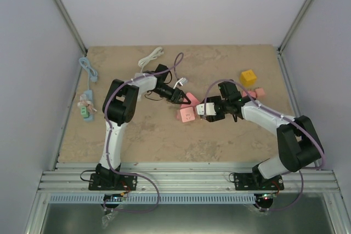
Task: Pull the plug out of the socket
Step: Remove the plug from the socket.
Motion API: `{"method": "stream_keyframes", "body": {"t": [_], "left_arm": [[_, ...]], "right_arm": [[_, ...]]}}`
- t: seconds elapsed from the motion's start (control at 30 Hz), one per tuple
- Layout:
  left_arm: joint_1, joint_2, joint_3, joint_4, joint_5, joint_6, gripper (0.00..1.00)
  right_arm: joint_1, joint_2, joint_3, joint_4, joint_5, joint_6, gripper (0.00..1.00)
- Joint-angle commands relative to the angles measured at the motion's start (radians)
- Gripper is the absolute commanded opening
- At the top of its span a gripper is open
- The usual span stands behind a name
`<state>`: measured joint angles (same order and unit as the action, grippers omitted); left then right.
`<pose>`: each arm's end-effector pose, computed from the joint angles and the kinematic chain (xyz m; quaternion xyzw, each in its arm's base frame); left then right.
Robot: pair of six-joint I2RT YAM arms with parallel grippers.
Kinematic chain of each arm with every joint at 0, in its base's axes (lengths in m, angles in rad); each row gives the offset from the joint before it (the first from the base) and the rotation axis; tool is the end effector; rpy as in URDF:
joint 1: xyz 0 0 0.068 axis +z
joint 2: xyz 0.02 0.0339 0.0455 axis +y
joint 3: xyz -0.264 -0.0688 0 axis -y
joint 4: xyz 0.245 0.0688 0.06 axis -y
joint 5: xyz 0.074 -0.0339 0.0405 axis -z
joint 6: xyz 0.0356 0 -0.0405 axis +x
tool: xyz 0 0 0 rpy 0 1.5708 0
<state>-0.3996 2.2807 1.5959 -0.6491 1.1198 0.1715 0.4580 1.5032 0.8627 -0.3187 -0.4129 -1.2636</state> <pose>0.3936 -0.2010 0.1182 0.2972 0.7896 -0.5353 0.0395 0.2589 0.1435 0.1913 -0.7481 0.5616 0.0643 0.3477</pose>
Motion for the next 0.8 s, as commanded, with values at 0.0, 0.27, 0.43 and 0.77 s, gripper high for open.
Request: {"method": "stream_keyframes", "body": {"t": [0.0, 0.27, 0.43, 0.77], "left_arm": [[0.024, 0.046, -0.005, -0.022, -0.143, 0.007, 0.0], [0.024, 0.048, -0.005, -0.021, -0.149, 0.004, 0.0], [0.024, 0.049, -0.003, -0.022, -0.149, 0.003, 0.0], [0.024, 0.049, -0.002, -0.024, -0.147, 0.007, 0.0]], "right_arm": [[0.006, -0.072, 0.005, 0.08, 0.045, -0.014, 0.2], [0.074, -0.008, 0.069, 0.037, 0.168, 0.031, 0.2], [0.095, 0.008, 0.102, 0.003, 0.205, 0.045, 0.2], [0.072, 0.025, 0.181, -0.122, 0.093, 0.066, 0.19]]}}
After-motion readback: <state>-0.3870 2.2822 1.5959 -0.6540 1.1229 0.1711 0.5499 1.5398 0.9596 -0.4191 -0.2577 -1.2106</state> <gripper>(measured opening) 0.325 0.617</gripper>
